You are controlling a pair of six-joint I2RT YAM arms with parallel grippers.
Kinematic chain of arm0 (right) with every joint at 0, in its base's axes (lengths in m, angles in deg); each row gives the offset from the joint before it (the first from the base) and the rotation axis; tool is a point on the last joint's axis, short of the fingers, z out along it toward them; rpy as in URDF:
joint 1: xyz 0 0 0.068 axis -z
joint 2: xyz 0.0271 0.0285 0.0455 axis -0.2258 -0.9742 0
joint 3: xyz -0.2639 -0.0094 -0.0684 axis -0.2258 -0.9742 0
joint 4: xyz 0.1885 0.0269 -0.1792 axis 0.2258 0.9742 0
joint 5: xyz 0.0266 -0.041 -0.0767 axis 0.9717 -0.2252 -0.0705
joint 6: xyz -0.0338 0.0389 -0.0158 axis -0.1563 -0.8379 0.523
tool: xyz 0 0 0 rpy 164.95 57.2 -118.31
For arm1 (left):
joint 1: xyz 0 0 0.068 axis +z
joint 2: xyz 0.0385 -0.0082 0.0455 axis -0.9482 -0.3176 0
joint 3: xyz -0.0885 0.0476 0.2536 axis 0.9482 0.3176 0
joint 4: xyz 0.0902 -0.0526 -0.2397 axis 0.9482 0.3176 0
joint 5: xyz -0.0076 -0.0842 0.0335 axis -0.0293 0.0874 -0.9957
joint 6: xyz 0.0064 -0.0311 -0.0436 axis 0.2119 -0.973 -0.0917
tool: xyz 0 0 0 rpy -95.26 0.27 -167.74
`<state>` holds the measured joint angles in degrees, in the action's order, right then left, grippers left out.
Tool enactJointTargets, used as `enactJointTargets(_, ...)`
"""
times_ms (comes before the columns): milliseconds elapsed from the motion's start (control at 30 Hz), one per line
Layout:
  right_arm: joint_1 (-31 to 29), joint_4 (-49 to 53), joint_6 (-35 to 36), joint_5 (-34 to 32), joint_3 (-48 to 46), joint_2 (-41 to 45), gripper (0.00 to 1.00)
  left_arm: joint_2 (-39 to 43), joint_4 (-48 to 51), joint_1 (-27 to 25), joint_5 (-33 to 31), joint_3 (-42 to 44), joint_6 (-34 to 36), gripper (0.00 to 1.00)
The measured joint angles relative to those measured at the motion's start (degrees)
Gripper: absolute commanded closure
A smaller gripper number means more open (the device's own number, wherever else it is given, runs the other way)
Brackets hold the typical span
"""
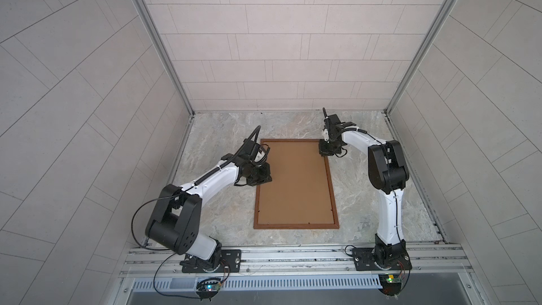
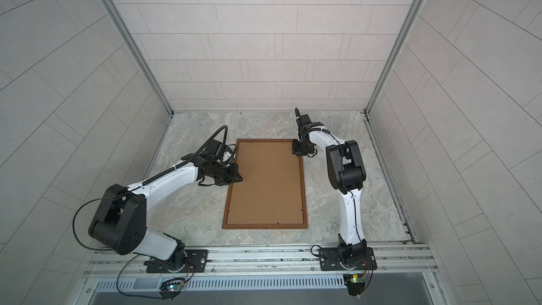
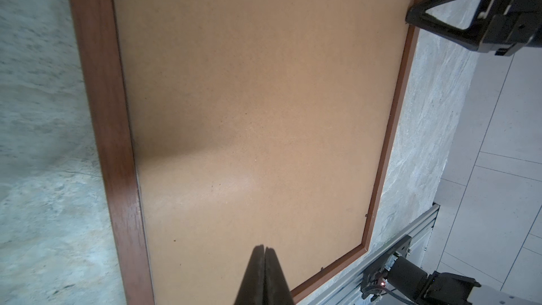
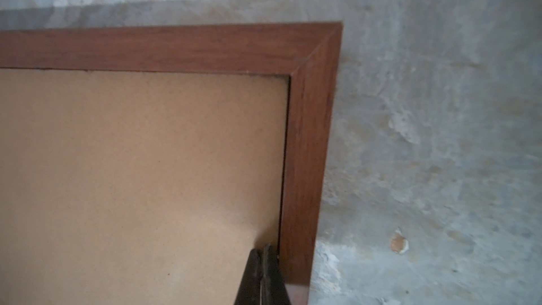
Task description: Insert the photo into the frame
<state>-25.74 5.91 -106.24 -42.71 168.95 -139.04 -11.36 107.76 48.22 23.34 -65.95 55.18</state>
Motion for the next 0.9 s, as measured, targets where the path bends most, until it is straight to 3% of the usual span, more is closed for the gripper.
enactJointTargets(900,-0.46,2.21,0.00,-1.20,1.84,-0.50,1.00,4.39,3.17,0.00,-0.68,-0.96,1.03,0.93)
